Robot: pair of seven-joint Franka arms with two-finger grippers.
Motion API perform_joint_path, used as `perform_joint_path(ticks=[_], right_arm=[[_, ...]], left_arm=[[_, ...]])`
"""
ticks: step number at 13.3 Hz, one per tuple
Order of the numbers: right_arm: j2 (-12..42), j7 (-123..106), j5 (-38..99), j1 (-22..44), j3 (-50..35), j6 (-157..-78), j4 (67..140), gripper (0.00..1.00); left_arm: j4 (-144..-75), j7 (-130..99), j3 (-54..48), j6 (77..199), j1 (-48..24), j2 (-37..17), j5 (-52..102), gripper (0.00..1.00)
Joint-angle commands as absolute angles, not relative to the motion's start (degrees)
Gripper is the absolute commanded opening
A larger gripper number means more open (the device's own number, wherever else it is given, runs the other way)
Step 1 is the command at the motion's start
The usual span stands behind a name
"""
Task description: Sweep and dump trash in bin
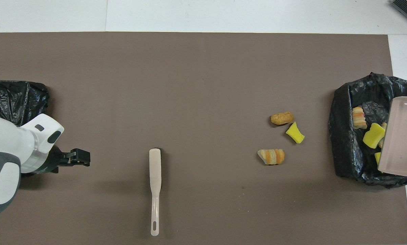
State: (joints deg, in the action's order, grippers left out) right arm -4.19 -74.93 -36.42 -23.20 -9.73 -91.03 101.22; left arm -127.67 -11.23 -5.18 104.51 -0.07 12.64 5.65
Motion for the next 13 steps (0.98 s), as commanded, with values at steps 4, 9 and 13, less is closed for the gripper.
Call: perform_joint_path(ticks=[4,9,13], right_arm=[[-5.18,-43.49,-19.10,-20.67,-10.46,-87.37,101.60,0.00],[-4.92,-11.48,-5.30,-11.89,-10.46,-85.78,101.95,0.00],[-2.12,10.69,5.78,0.23,-10.55,-90.24,101.69,0.00]], left_arm=[[-122.09,-7.29,-5.80,99.93,4.92,13.89,4.83,1.00],[-115.60,-7.29,-5.80,96.00,5.36,13.97,0.62,1.00],[-107.51,-7.21,-5.71,89.13,5.45,14.06,0.62,1.00]])
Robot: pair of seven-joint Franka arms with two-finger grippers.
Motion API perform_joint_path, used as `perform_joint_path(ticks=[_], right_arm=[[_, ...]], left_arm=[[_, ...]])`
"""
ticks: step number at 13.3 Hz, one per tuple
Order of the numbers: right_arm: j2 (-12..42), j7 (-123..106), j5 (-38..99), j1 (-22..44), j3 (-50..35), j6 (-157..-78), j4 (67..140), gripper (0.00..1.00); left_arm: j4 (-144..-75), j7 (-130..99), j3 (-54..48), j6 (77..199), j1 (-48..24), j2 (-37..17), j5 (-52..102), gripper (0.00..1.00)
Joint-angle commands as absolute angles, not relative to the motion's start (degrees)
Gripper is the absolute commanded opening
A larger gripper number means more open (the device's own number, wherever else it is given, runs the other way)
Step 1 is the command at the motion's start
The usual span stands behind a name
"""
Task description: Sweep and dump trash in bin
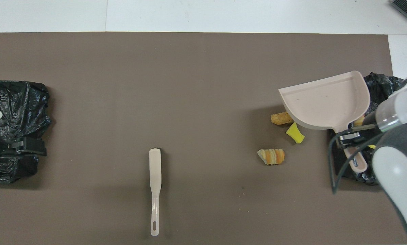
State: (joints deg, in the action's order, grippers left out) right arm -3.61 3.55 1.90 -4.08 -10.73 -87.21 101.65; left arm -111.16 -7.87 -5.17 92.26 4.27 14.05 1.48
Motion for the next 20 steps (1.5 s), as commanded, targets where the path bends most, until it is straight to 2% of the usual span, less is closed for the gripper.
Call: perform_joint_path(ticks=[1,5,8,11,14,16,20], right_arm=[[-0.98,14.46,7.11,4.70,-10.55,-92.70,101.60,0.00],[10.26,33.46,7.30,16.67,-10.46,-100.80,95.21,0.00],[16.24,33.92,7.12,20.28,-10.55,-104.22,90.97,0.00],[20.11,35.59,7.21,21.44,-10.63,-109.06,89.83,0.00],[25.73,36.38,7.21,23.28,-10.72,-111.70,85.71,0.00],[28.73,36.91,8.52,23.99,-10.81,-116.34,84.73,0.00],[30.06,36.47,12.46,24.69,-10.81,-120.84,85.51,0.00]], left_arm=[[-105.92,-7.21,-4.84,88.34,5.36,14.06,0.62,1.00],[-102.75,-5.46,-4.31,86.92,5.27,14.33,0.53,1.00],[-103.09,-4.75,-4.39,88.15,5.19,15.99,0.70,1.00],[-103.53,-4.75,-4.39,89.29,4.75,16.08,0.79,1.00],[-103.80,-4.66,-4.57,88.42,4.66,16.61,0.70,1.00],[-103.80,-4.57,-4.57,88.77,4.48,16.61,0.70,1.00],[-104.06,-1.07,-4.57,88.16,4.48,16.96,0.70,1.00]])
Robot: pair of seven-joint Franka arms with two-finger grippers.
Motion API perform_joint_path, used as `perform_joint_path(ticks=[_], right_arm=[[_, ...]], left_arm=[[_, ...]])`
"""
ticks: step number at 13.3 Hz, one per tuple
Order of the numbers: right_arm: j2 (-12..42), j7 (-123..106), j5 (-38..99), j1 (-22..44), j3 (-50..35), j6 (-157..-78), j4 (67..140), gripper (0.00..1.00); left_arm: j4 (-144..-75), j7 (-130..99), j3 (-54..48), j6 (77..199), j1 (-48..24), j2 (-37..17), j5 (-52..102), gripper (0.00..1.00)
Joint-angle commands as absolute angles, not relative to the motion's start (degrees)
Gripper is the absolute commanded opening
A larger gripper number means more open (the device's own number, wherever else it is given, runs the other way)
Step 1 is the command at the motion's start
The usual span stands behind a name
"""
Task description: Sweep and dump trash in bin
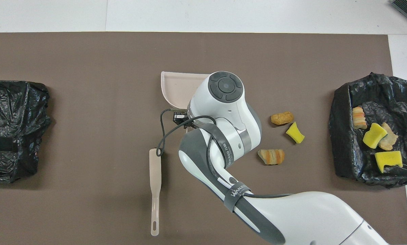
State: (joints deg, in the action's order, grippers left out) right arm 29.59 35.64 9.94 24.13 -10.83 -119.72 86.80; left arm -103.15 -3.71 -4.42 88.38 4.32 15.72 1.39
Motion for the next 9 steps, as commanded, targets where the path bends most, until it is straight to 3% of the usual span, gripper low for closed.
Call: perform_joint_path(ticks=[1,2,6,9], right_arm=[[29.97,36.30,14.39,24.96,-10.81,-121.02,86.47,0.23],[29.80,35.95,13.80,25.13,-10.98,-120.76,86.83,0.99],[25.85,35.95,13.45,27.51,-10.99,-117.26,86.92,1.00],[21.02,35.86,13.36,26.55,-10.81,-107.70,87.62,1.00]], left_arm=[[-104.24,-0.88,-4.57,88.15,4.66,17.14,0.70,1.00],[-104.24,-0.88,-4.57,88.07,4.83,17.14,0.70,1.00],[-104.24,-0.88,-4.57,87.63,5.18,17.14,0.70,1.00],[-104.41,-0.88,-4.57,87.36,5.27,17.40,0.62,1.00]])
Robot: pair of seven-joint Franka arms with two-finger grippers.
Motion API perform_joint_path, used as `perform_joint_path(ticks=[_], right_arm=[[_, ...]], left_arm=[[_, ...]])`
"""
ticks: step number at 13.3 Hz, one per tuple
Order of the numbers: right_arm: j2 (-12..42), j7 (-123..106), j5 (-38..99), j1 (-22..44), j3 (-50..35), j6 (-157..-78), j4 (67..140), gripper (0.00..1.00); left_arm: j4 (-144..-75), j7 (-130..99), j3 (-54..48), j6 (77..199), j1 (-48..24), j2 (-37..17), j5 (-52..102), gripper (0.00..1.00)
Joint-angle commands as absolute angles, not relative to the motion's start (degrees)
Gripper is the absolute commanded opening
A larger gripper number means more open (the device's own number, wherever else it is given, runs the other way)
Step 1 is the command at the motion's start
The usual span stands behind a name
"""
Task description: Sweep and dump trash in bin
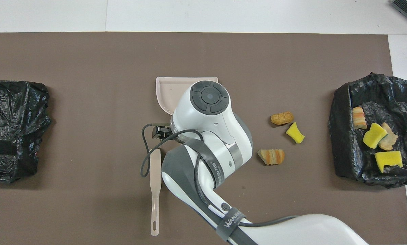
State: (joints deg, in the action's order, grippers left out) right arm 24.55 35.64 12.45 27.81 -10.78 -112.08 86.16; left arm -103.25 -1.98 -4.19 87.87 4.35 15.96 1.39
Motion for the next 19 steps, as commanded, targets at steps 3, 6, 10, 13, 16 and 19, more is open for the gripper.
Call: perform_joint_path(ticks=[3,6,10,13,16,19], right_arm=[[13.30,36.04,13.45,27.07,-10.90,-104.94,93.49,1.00],[7.84,37.26,13.45,30.48,-10.90,-108.70,101.31,1.00],[0.89,39.81,14.33,35.76,-10.99,-118.29,113.80,1.00],[2.02,44.54,13.54,41.90,-10.99,-126.10,116.80,1.00],[5.52,49.63,7.86,46.13,-10.90,-129.71,117.16,0.99],[9.66,54.22,3.00,47.99,-10.90,-134.02,116.72,0.90]], left_arm=[[-104.41,-1.23,-4.66,86.84,5.27,17.40,0.62,1.00],[-103.10,-1.41,-4.57,86.66,5.36,16.53,0.62,1.00],[-103.10,-1.58,-4.57,86.31,5.01,16.52,0.62,1.00],[-103.10,-1.50,-4.57,86.31,5.36,16.52,0.62,1.00],[-103.10,-1.49,-4.57,86.31,5.19,16.52,0.62,1.00],[-103.10,-1.49,-4.57,86.31,5.27,16.52,0.62,1.00]])
